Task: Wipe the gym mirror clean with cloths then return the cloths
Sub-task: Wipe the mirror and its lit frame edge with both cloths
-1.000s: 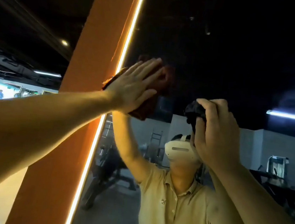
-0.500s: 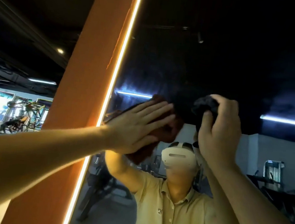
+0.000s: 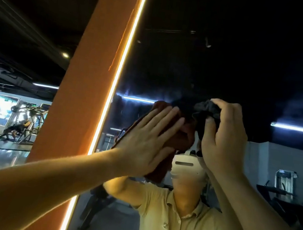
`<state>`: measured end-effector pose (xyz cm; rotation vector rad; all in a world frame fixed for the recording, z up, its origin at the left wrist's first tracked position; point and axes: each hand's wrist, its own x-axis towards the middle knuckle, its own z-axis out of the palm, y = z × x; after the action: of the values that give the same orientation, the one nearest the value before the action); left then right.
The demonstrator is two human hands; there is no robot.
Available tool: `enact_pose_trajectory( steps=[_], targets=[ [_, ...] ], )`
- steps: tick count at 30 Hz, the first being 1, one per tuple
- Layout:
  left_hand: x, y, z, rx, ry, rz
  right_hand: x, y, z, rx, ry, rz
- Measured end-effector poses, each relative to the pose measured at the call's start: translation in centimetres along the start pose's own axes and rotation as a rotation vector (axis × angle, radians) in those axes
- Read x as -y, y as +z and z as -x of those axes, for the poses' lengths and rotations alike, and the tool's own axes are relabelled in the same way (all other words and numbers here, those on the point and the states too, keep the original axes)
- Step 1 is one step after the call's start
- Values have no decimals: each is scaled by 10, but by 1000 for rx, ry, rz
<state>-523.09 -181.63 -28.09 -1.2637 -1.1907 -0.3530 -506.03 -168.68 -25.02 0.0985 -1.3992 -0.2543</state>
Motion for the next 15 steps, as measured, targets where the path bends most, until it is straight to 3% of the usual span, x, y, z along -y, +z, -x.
enact_pose_trajectory(
  steps=[2, 4, 8, 10, 12, 15],
  targets=[
    [30, -10, -1, 103, 160, -42, 2, -1, 2, 31, -1, 10],
    [69, -23, -41, 146, 109, -96, 2, -1, 2, 66, -22, 27],
    [111, -45, -129, -13, -421, -3, -1, 1, 1, 48, -43, 14],
    [99, -43, -141, -68, -591, 51, -1, 0, 2, 20, -47, -12],
    [63, -30, -119, -63, -544, 56, -1, -2, 3, -9, -21, -39],
    [-2, -6, -27, 8, -187, 9, -1, -4, 2, -47, 64, -72]
  ],
)
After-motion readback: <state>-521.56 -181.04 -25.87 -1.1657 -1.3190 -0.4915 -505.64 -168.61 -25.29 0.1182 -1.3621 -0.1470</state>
